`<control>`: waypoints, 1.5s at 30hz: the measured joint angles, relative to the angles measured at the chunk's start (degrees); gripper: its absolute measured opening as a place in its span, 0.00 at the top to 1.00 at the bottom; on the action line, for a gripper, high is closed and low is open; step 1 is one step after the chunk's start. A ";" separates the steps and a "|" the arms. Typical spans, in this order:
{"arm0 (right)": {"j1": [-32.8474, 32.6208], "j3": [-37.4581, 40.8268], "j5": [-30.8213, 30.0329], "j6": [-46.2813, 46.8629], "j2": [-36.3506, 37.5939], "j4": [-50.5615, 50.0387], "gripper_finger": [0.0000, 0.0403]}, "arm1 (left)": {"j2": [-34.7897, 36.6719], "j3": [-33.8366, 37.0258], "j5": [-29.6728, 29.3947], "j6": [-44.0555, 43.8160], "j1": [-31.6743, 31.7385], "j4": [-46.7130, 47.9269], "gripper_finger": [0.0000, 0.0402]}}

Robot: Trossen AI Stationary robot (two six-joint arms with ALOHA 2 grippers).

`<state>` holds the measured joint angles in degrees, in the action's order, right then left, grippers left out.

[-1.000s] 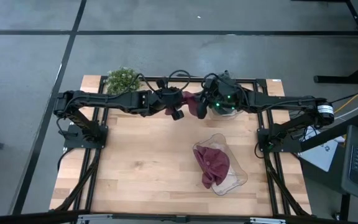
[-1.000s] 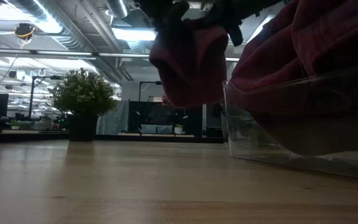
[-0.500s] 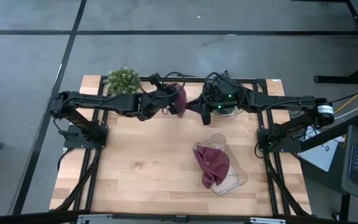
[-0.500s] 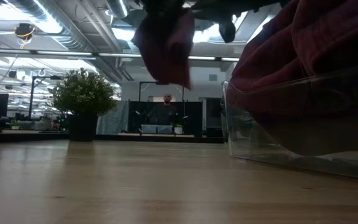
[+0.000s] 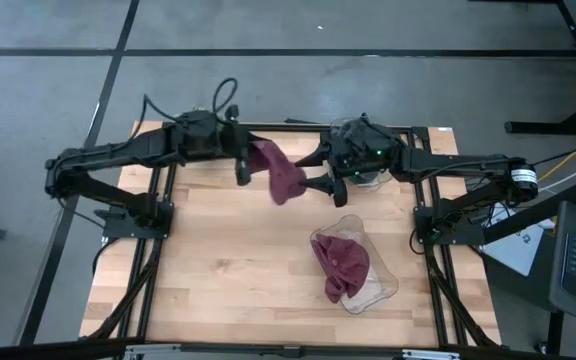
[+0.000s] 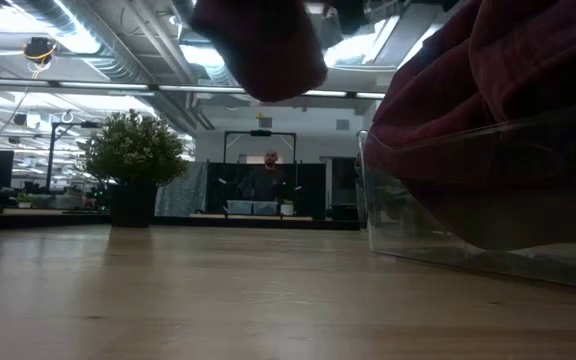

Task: Pick & Place hat
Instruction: Put the red cap into the bottom transparent bin

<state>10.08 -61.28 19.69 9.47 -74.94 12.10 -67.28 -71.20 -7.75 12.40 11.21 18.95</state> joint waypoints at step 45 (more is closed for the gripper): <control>-0.17 0.02 -5.20 -0.92 -3.78 2.12 0.13 | -4.14 16.35 12.62 -13.05 -1.36 -38.49 0.99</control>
<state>9.91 -61.25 14.49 8.56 -78.72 14.22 -71.42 -54.85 4.87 -0.64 9.85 -19.55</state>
